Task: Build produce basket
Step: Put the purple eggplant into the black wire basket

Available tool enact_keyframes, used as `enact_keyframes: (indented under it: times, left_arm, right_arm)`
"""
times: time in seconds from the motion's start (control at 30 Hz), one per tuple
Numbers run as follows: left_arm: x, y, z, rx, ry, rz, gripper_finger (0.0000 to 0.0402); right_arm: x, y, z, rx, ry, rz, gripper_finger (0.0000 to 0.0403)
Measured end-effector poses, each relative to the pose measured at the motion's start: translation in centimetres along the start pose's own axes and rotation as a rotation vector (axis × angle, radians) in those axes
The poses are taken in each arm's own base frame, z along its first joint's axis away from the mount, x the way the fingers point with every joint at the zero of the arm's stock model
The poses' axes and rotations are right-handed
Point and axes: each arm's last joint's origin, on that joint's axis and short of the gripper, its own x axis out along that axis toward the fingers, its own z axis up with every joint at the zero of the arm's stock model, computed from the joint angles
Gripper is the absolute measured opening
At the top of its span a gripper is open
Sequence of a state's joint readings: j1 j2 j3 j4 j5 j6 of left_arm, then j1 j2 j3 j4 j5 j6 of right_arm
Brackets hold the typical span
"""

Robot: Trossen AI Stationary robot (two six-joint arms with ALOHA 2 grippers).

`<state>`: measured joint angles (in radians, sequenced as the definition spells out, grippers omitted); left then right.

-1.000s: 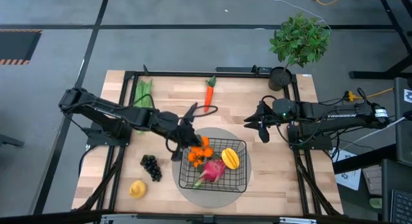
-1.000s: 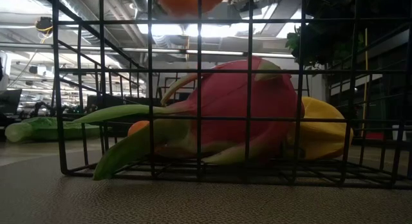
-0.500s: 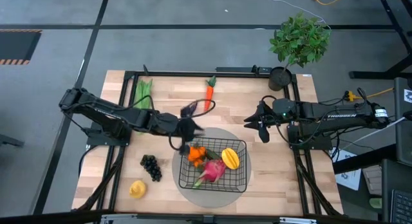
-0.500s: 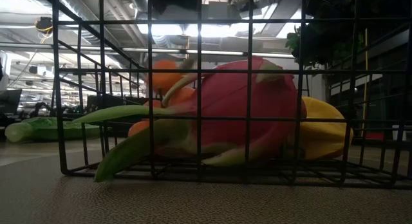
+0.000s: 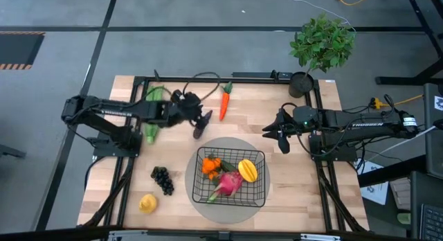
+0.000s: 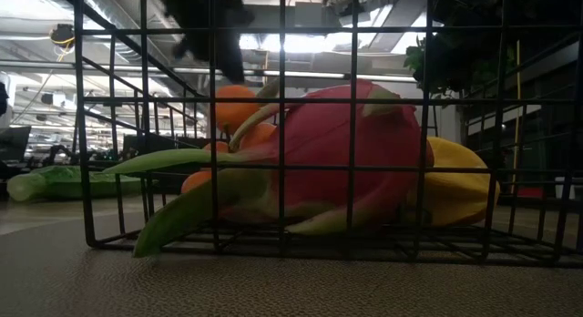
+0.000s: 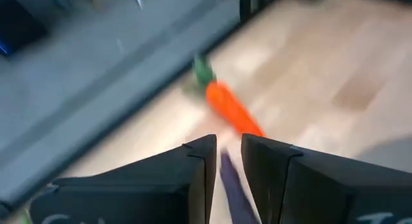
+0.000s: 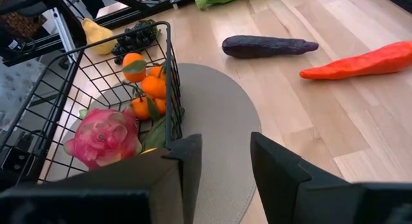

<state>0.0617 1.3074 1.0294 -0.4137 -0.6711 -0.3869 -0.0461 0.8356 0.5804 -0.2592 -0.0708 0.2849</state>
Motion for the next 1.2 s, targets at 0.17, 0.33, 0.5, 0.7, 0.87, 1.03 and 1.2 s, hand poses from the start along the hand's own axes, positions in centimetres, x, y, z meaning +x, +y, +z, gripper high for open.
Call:
enact_keyframes:
  times: [0.17, 0.33, 0.5, 0.7, 0.87, 1.03, 1.2]
  left_arm:
    - [3.1, 2.6, -0.7, -0.064, 0.208, -0.05, 0.0064]
    - [5.3, 4.4, -0.7, -0.098, 0.25, -0.013, 0.0064]
    - [7.4, 4.8, -1.2, -0.111, 0.339, -0.138, 0.0064]
    - [9.9, 4.3, -2.7, -0.017, 0.394, -0.109, 0.0064]
    - [11.1, 3.9, -3.7, -0.051, 0.446, -0.085, 0.0077]
    - [11.3, 3.4, -3.3, -0.101, 0.403, -0.132, 0.0108]
    - [11.3, 3.1, -3.2, -0.126, 0.407, -0.206, 0.0143]
  right_arm:
    - [0.0, 0.0, 0.0, -0.001, 0.0, 0.0, 0.0123]
    - [0.0, 0.0, 0.0, -0.001, 0.001, 0.0, 0.0123]
    - [0.0, 0.0, 0.0, -0.001, 0.0, 0.0, 0.0123]
    - [0.0, 0.0, 0.0, -0.001, 0.0, 0.0, 0.0123]
    - [0.0, 0.0, 0.0, -0.001, 0.001, -0.001, 0.0123]
    - [0.0, 0.0, 0.0, -0.002, 0.003, -0.001, 0.0123]
    - [0.0, 0.0, -0.1, -0.001, 0.005, -0.002, 0.0123]
